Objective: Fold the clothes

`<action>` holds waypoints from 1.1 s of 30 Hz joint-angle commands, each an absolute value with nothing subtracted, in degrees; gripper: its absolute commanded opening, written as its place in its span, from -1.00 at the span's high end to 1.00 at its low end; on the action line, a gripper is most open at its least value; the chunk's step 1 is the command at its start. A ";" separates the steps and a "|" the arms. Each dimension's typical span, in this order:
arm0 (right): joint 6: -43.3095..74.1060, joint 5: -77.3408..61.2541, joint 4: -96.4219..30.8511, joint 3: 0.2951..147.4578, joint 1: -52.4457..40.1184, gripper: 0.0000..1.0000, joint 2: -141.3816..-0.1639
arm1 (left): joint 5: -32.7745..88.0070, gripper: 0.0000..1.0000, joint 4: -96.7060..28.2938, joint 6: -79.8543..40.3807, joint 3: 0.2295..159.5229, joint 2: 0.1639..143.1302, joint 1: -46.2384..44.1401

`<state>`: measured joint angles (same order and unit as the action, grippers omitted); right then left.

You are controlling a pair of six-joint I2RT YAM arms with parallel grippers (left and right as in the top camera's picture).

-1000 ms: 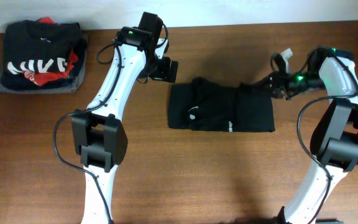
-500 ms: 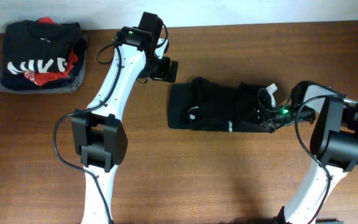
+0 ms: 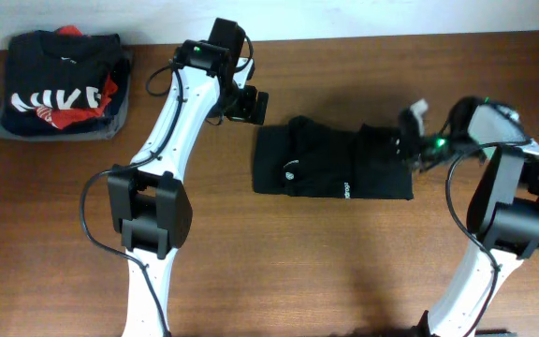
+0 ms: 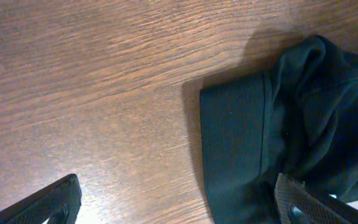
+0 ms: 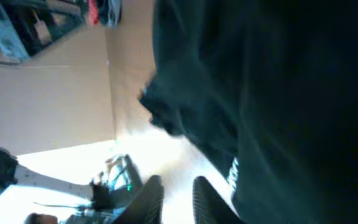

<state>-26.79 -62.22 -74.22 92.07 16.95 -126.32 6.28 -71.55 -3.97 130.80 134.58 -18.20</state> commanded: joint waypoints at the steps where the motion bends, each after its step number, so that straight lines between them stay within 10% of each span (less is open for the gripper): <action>1: -25.96 -56.01 -77.01 100.53 16.84 -0.10 -122.58 | 9.34 -0.98 -71.61 1.39 130.58 135.33 -17.82; 8: -18.98 -46.98 -78.24 107.48 16.84 -0.89 -122.58 | 19.38 -0.99 -71.61 6.13 129.56 136.25 -16.47; 33: -18.96 -44.31 -77.14 107.42 16.84 -0.93 -122.61 | 39.72 -0.98 -73.06 10.92 118.08 139.31 -10.39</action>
